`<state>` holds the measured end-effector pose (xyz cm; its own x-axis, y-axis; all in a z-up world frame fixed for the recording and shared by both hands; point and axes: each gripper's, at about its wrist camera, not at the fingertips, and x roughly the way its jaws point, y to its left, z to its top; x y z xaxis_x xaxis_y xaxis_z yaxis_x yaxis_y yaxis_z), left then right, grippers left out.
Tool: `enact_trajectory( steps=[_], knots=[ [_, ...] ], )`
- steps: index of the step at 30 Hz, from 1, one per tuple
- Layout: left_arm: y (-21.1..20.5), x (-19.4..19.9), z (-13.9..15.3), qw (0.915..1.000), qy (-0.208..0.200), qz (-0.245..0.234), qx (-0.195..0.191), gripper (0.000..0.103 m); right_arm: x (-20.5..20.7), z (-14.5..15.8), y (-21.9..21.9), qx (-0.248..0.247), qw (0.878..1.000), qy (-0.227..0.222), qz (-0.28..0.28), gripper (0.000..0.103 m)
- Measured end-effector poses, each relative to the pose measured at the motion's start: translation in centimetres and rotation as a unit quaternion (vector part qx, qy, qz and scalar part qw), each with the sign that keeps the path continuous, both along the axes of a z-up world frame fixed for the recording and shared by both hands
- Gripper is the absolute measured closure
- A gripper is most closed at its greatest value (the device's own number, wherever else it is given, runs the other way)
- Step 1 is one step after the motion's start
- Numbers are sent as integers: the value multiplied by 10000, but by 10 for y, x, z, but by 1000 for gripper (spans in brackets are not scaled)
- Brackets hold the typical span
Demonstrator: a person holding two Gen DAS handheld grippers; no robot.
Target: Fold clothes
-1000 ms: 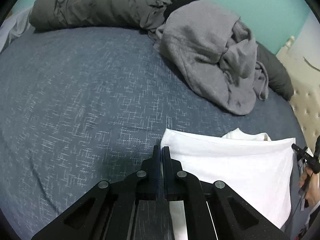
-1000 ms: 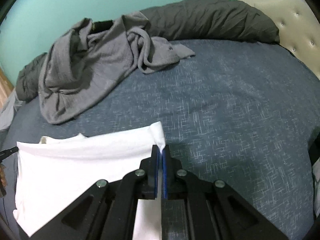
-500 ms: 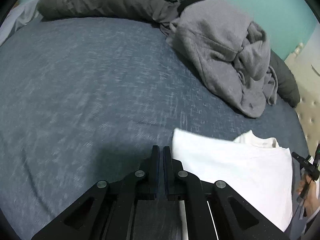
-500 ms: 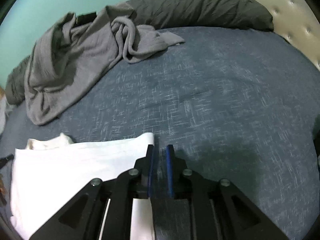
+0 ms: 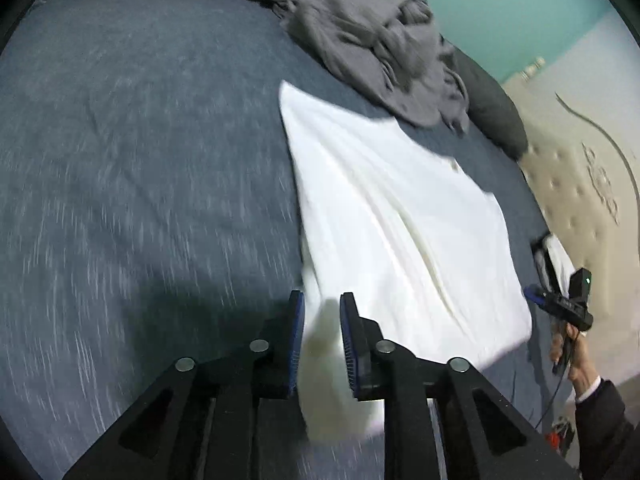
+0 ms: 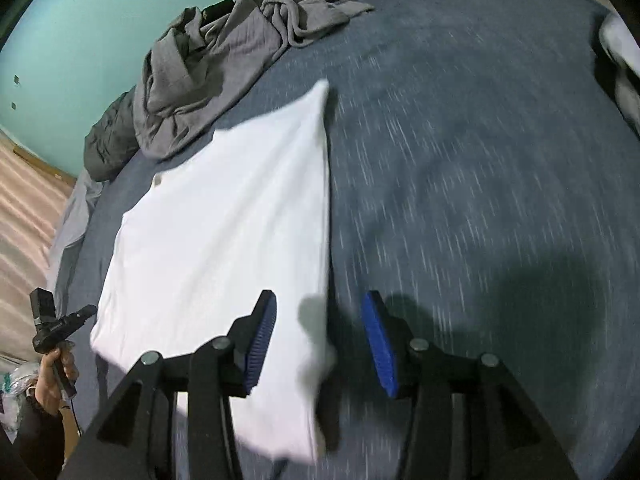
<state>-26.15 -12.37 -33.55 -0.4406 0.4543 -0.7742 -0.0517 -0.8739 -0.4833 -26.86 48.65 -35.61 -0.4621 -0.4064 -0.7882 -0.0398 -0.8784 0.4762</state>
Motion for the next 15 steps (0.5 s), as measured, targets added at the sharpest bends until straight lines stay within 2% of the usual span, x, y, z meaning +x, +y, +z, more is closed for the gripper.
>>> enact_trajectory(
  steps=[7,9,15],
  knots=[
    [-7,43,6,9997,-24,133,198,71,43,-10,-4,-259,9996,-102,73,57],
    [-5,47,7,9998,0,126,144,65,48,-8,-8,-208,9997,-85,119,57],
    [11,50,5,9997,49,-65,-210,67,54,-8,-24,-31,9997,-138,211,57]
  ],
)
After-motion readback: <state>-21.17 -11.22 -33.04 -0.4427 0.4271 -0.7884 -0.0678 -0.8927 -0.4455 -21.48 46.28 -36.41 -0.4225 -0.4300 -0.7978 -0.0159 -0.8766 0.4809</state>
